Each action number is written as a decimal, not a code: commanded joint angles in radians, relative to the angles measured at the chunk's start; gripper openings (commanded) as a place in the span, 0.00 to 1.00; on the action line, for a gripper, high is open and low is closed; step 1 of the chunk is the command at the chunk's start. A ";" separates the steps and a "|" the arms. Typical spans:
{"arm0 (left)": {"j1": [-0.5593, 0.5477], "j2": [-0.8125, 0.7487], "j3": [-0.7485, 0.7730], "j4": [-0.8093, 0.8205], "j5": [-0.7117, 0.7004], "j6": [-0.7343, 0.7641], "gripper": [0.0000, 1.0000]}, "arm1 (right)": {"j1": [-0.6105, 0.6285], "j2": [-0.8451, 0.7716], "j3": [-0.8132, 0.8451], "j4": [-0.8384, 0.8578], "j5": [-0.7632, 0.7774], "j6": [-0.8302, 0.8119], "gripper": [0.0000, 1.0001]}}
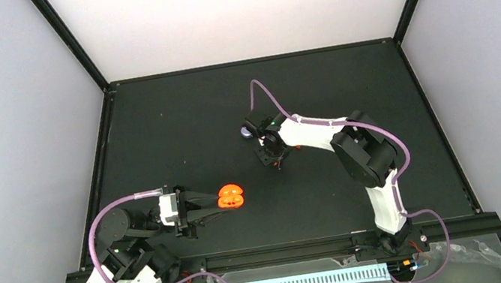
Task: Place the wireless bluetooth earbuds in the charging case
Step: Pick up the earbud from the center of the board.
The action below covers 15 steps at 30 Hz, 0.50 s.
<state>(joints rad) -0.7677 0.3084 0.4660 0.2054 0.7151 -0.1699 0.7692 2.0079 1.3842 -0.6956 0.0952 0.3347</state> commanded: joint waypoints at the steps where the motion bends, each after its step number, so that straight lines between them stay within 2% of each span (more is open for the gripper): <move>1: -0.002 -0.008 0.005 -0.005 0.006 0.010 0.02 | 0.011 0.032 0.004 0.002 -0.008 -0.005 0.32; 15: -0.003 -0.008 0.005 -0.006 0.005 0.010 0.02 | 0.013 0.022 -0.022 0.015 -0.025 -0.006 0.21</move>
<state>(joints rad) -0.7677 0.3084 0.4660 0.2054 0.7151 -0.1699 0.7712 2.0083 1.3834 -0.6937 0.0944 0.3328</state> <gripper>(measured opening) 0.168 0.218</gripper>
